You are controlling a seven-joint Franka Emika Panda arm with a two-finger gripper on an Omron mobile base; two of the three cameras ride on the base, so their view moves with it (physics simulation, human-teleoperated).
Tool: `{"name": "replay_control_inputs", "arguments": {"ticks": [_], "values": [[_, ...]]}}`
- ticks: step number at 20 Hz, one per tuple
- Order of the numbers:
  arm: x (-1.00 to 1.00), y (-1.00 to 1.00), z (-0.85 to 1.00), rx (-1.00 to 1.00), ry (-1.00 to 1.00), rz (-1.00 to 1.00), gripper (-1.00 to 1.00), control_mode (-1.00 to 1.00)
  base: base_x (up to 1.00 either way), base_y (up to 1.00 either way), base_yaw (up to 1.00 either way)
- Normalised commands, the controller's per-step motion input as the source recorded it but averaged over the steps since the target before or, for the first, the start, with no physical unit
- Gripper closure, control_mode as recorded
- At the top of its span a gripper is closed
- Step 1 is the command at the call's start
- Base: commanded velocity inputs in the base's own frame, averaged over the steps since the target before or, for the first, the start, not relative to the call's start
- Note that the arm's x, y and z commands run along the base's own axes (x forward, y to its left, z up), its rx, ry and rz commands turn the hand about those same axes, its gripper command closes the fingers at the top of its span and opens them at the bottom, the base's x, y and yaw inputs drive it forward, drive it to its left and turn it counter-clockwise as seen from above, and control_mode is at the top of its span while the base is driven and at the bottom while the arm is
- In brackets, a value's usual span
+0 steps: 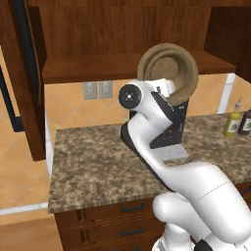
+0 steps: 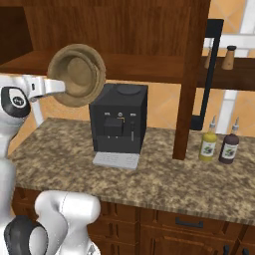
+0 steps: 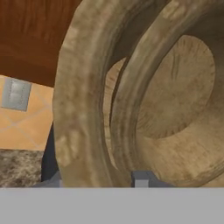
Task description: Pick up the bowls on the counter and stack them on top of one another in the open cabinet. Place the smaller bowl on top of the larger bowl.
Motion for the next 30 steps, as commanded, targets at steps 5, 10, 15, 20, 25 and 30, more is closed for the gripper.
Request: {"name": "replay_control_inputs", "arguments": {"ticks": [5,10,15,20,25,30], "values": [[0.65,0.00,1.00,0.00,0.24,0.01,1.00,-1.00,0.00,0.00,0.00],[0.93,0.00,0.45,-0.02,0.21,0.01,1.00,-1.00,0.00,0.00,0.00],[1.00,0.00,-0.01,-0.03,0.13,0.00,1.00,-1.00,0.00,0.00,0.00],[1.00,0.00,-0.14,-0.04,0.00,0.00,-1.00,-1.00,0.00,0.00,0.00],[0.34,0.00,-0.07,0.00,0.00,0.00,-1.00,-1.00,0.00,0.00,0.00],[-0.89,0.00,-0.03,-0.01,-0.37,0.00,-1.00,-1.00,0.00,0.00,0.00]]}}
